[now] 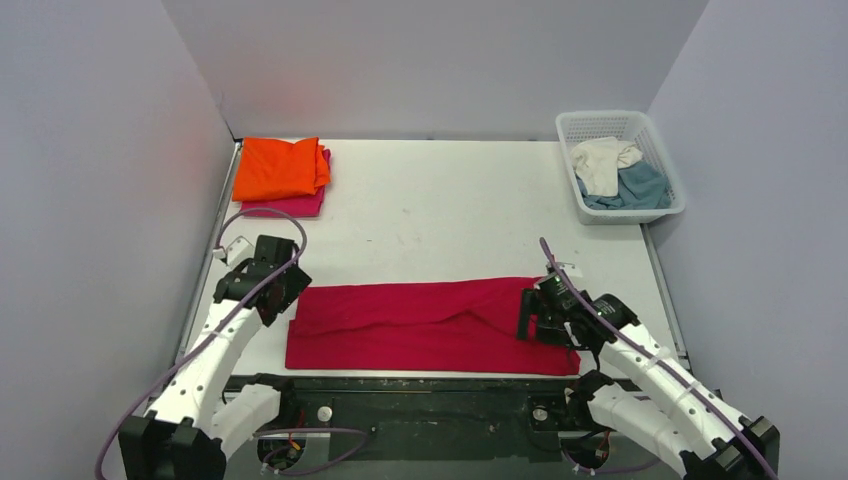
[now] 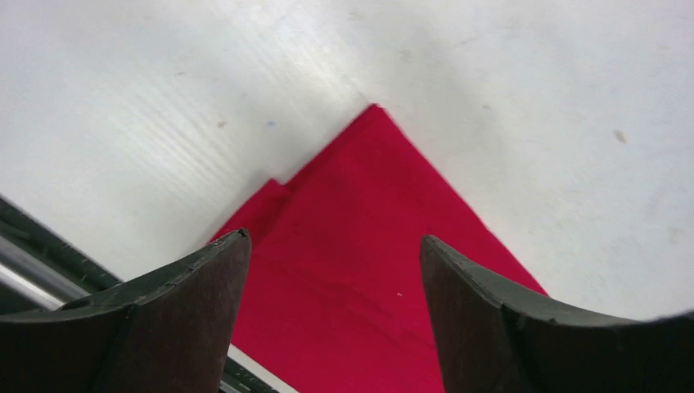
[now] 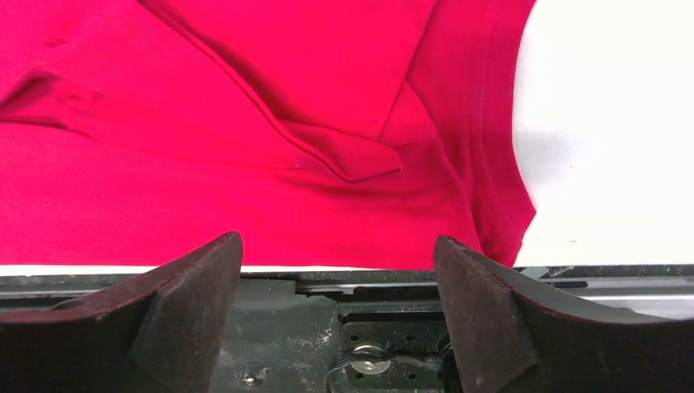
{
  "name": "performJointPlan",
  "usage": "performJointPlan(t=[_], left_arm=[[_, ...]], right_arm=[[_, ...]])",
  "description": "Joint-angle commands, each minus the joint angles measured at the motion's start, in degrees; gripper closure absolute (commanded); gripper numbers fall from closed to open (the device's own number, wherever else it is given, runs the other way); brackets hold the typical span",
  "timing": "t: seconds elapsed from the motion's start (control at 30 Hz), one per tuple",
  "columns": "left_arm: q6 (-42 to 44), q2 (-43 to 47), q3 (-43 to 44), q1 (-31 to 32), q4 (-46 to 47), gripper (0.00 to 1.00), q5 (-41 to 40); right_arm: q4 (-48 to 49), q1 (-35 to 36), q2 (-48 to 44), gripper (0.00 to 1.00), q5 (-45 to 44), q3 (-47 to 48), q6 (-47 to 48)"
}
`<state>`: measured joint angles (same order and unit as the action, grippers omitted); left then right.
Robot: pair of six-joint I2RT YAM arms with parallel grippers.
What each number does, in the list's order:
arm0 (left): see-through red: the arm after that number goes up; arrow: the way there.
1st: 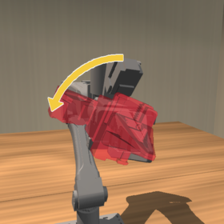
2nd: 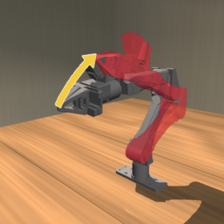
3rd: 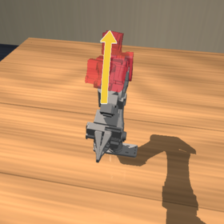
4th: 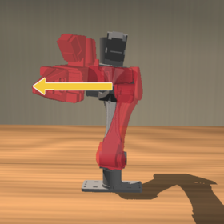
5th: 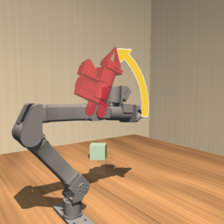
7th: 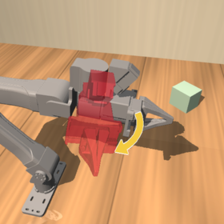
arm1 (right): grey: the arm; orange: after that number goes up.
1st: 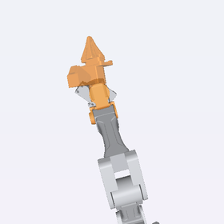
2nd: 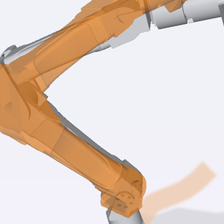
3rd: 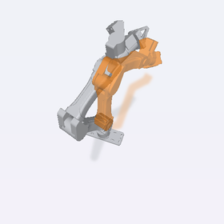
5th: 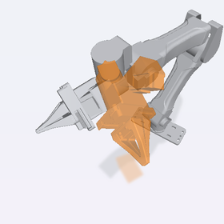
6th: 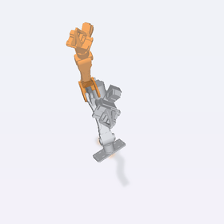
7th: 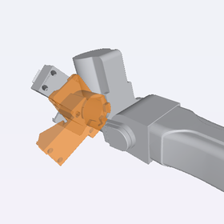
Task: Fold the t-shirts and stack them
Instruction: Fold the other side of the tshirt into a rectangle
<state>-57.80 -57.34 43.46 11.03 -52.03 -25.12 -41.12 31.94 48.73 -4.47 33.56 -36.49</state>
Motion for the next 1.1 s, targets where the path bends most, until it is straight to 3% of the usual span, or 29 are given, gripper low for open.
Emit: performJointPlan(t=[0.0, 0.17, 0.27, 0.47, 0.77, 1.07], left_arm=[[4.6, 3.34, 1.76, -0.08, 7.16, 0.14, 8.21], [7.77, -1.02, -2.44, 1.44, 21.92, 0.12, 23.89], [8.29, -6.07, -4.31, 1.67, 23.65, 0.11, 25.05], [8.93, -11.82, -7.96, 0.48, 24.51, 0.1, 23.13], [8.97, -14.92, -11.01, -4.28, 23.98, 0.08, 20.56], [8.07, -13.68, -10.11, -4.4, 22.06, 0.08, 18.69]], right_arm=[[1.48, 0.15, 0.44, 0.16, -1.38, 5.16, 0.86], [12.97, -0.14, 14.36, 0.13, -0.69, 11.54, 3.18], [17.06, -0.37, 24.19, 0.13, 1.35, 15.22, 4.27], [23.88, -0.32, 34.61, 0.13, 7.01, 15.72, 3.6], [26.19, 1.79, 33.6, 0.13, 14.78, 6.59, 2.59], [20.2, 11.33, 19.51, 0.13, 17.82, 1.25, 2.17]])
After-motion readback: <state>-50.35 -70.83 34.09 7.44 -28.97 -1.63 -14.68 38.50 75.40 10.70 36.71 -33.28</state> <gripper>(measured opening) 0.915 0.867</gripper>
